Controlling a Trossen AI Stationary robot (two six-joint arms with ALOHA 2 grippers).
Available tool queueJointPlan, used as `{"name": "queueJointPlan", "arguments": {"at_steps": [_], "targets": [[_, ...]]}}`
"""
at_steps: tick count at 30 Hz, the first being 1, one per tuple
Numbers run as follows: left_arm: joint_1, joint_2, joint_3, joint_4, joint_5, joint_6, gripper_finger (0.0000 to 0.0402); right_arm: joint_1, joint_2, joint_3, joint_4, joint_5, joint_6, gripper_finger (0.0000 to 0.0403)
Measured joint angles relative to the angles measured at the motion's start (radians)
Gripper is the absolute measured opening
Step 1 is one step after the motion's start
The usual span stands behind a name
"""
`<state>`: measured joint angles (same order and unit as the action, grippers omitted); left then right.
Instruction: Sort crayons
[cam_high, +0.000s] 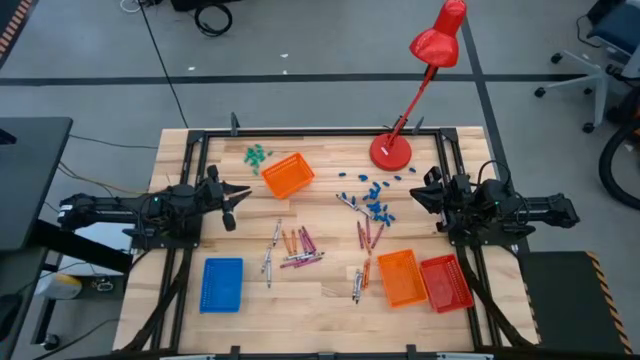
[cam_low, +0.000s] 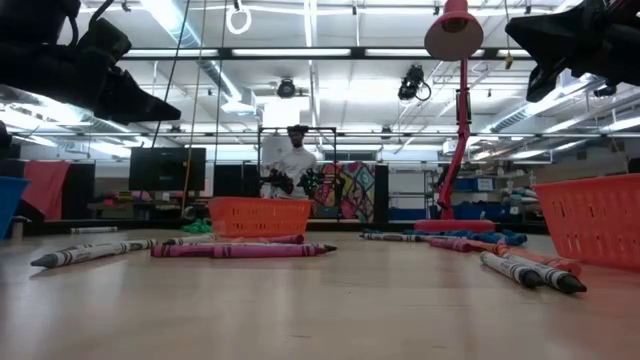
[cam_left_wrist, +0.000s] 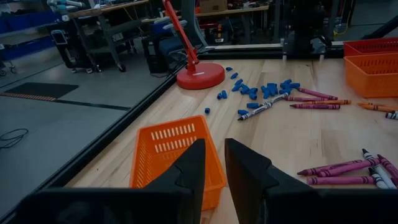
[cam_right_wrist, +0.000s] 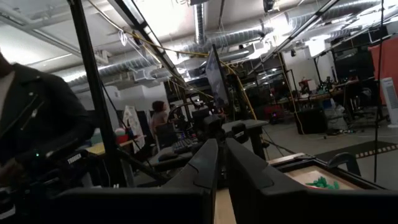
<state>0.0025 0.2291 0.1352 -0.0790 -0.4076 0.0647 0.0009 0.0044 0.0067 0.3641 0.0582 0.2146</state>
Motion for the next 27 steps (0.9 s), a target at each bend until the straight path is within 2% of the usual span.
{"name": "queueJointPlan", "arguments": {"at_steps": [21, 24, 27], "targets": [[0.0, 0.0, 0.0, 0.009, 0.0, 0.005, 0.0073, 0.0, 0.0, 0.0, -0.002, 0.0, -0.008, 0.0037], [0.0, 0.0, 0.0, 0.035, 0.0, -0.056, 0.0073, -0.003, 0.001, 0.0, -0.028, 0.021, -0.217, 0.0037], [0.001, 0.008, -0.001, 0.203, 0.0, -0.214, 0.0073, -0.01, 0.004, 0.0, 0.067, 0.098, -0.394, 0.0037]]}}
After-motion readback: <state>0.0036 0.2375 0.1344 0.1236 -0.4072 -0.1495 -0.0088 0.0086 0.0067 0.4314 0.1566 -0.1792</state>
